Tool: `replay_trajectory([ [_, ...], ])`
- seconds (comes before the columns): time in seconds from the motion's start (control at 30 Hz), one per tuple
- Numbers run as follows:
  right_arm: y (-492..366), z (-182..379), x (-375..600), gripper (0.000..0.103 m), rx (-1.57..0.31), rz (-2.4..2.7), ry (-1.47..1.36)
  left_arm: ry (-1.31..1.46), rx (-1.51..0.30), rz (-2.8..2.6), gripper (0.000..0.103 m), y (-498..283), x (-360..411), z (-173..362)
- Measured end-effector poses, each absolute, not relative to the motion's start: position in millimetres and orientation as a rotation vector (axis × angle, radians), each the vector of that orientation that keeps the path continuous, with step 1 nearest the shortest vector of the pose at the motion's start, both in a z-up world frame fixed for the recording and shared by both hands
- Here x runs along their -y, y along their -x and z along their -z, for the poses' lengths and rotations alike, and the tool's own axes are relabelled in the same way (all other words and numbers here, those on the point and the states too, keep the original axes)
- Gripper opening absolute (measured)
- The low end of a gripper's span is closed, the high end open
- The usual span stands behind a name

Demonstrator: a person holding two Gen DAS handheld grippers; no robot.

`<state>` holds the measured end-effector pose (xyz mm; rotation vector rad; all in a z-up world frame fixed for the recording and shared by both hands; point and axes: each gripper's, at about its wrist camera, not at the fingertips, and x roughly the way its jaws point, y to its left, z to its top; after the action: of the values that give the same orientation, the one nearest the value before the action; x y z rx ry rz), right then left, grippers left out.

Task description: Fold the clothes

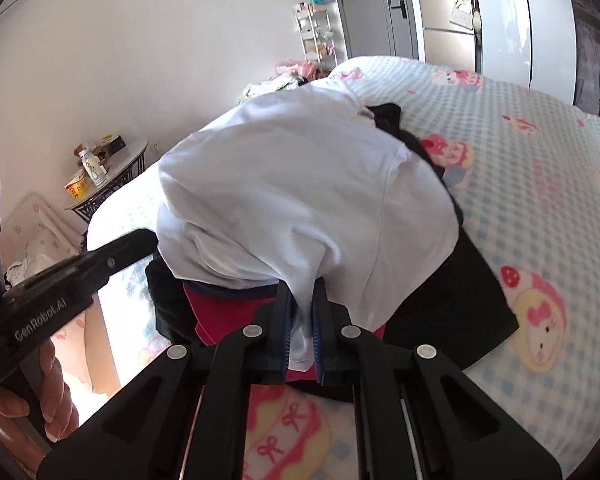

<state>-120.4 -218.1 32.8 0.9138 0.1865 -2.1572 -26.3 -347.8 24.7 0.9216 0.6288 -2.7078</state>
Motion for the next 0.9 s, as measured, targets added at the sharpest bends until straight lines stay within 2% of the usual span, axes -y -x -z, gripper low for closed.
replay_trajectory([
  [0.03, 117, -38, 216, 0.007, -0.198, 2.175, -0.893, -0.939, -0.679, 2.704, 0.049, 27, 347, -20],
  [0.1, 105, -51, 208, 0.007, -0.205, 2.213, -0.849, -0.923, -0.775, 2.744, 0.072, 24, 343, -16],
  [0.13, 101, -57, 204, 0.007, -0.203, 2.233, -0.820, -0.905, -0.787, 2.755, 0.072, 24, 340, -18],
  [0.3, 87, -83, 183, 0.007, -0.180, 2.292, -0.728, -0.873, -0.513, 2.708, 0.072, 52, 318, -31],
  [0.4, 84, -93, 175, 0.007, -0.155, 2.308, -0.711, -0.824, -0.414, 2.678, 0.071, 66, 310, -42],
  [0.47, 86, -96, 170, 0.007, -0.148, 2.319, -0.710, -0.777, -0.378, 2.684, 0.056, 67, 304, -52],
  [0.5, 88, -97, 168, 0.007, -0.140, 2.321, -0.717, -0.763, -0.360, 2.696, 0.035, 67, 301, -57],
  [0.53, 90, -96, 165, 0.007, -0.130, 2.319, -0.725, -0.755, -0.323, 2.708, 0.021, 68, 295, -62],
  [0.6, 90, -96, 159, 0.007, -0.114, 2.319, -0.732, -0.744, -0.235, 2.730, 0.008, 69, 281, -72],
  [0.7, 83, -107, 147, 0.007, -0.105, 2.344, -0.703, -0.721, -0.165, 2.796, 0.005, 65, 258, -94],
  [0.8, 72, -124, 121, 0.002, -0.105, 2.400, -0.645, -0.694, -0.128, 2.874, 0.005, 59, 235, -117],
  [0.9, 61, -145, 79, 0.002, -0.069, 2.460, -0.605, -0.688, -0.104, 2.958, 0.005, 57, 205, -134],
])
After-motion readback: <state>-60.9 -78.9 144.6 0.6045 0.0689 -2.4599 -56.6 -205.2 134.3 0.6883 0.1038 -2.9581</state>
